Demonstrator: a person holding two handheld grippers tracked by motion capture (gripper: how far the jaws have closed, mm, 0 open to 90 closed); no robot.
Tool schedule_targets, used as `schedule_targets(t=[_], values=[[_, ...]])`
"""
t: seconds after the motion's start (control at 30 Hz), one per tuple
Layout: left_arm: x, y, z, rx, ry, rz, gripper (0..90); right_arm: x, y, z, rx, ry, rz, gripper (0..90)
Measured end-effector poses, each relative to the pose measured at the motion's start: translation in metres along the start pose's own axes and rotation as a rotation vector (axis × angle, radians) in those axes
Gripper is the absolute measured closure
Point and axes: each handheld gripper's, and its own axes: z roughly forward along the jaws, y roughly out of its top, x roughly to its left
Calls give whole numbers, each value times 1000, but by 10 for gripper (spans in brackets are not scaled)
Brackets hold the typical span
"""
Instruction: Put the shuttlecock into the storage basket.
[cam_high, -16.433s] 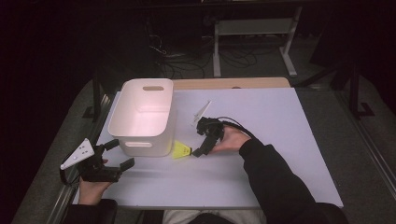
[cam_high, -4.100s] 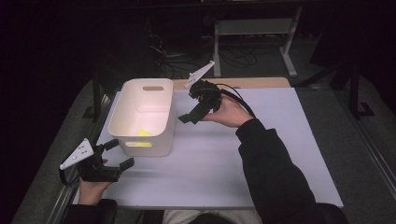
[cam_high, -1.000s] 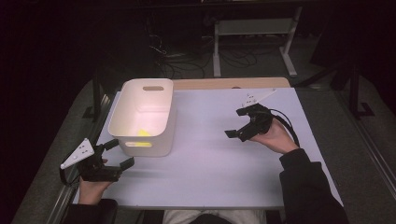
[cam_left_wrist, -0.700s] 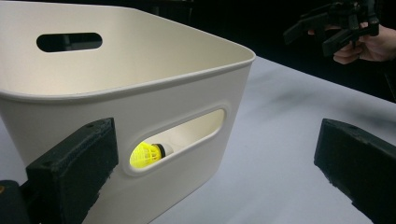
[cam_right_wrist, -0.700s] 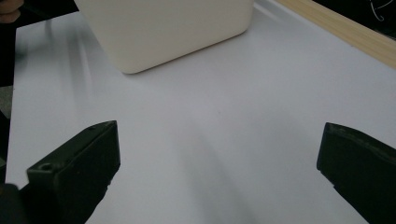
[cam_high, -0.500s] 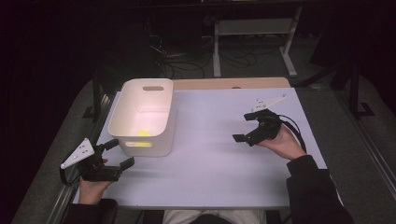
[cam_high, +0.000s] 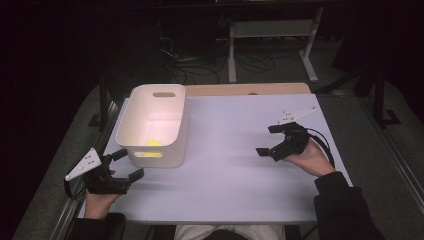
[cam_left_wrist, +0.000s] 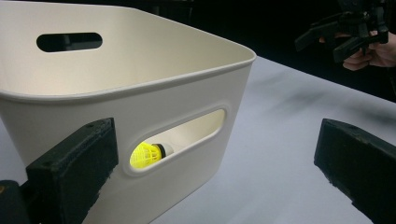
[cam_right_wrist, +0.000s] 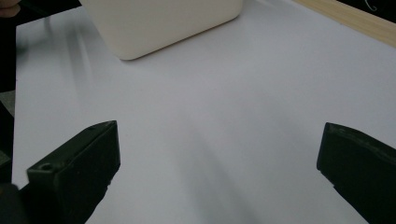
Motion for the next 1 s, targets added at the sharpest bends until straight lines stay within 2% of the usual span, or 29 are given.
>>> schedule_targets(t=[0.4, 0.63, 1.0], values=[[0, 0, 0, 0, -2, 0, 0, -4, -21, -13, -16, -33, 35, 0], [0, 0, 0, 2, -1, 1, 0, -1, -36, -17, -20, -46, 47, 0], [0, 0, 0, 1, 4, 1, 0, 1, -62, -30, -58, -68, 85, 0]])
